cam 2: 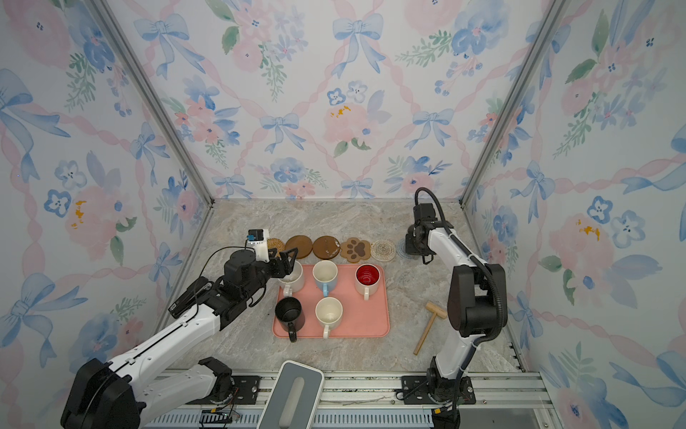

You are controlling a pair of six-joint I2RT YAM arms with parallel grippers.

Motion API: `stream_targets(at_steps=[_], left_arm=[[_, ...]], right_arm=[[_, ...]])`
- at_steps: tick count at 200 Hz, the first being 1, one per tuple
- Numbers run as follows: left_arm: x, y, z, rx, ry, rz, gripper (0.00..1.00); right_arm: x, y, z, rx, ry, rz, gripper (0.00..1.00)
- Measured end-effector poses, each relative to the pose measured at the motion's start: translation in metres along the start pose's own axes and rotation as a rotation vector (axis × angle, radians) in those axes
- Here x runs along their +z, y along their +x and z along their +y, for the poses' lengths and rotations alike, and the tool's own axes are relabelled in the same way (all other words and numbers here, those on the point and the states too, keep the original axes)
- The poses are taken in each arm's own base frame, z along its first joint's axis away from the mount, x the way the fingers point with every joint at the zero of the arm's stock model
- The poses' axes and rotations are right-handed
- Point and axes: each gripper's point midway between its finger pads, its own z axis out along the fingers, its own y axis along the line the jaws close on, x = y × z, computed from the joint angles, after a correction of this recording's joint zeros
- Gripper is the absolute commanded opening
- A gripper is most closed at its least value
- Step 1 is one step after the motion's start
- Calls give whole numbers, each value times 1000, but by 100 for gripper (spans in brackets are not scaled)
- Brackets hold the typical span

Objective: Place cups on coasters
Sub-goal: Place the cup on the coaster.

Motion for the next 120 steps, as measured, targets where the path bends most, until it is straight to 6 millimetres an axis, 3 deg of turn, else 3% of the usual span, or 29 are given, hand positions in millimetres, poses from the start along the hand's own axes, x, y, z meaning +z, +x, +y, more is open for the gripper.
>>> stream_targets(at_steps=[120], left_arm=[[0,2,1,3,-2,3,77]], right_arm=[[7,-2,2,-1,-5,-4,0]])
